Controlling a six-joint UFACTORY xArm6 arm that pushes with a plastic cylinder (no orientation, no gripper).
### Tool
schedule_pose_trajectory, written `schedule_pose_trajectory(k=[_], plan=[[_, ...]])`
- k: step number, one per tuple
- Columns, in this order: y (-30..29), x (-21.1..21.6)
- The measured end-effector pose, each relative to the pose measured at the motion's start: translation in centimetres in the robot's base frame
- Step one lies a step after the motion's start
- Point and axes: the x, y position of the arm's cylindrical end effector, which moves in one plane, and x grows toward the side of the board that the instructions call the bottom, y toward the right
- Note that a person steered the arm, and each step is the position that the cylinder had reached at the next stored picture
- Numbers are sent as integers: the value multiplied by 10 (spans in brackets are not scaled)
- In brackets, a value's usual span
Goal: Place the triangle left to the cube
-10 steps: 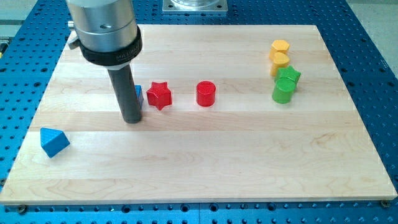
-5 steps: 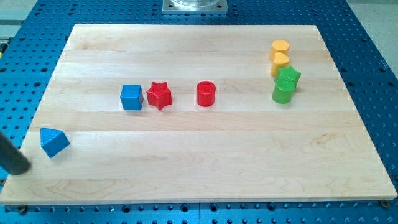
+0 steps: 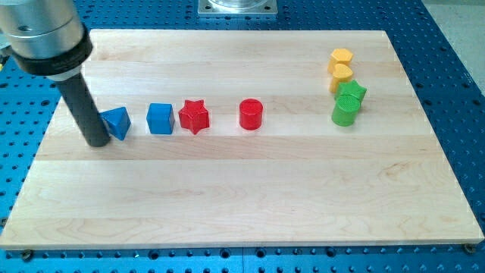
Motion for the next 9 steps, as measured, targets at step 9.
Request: schedule_pose_trajectory(k=[9], plan=[[309,-37]])
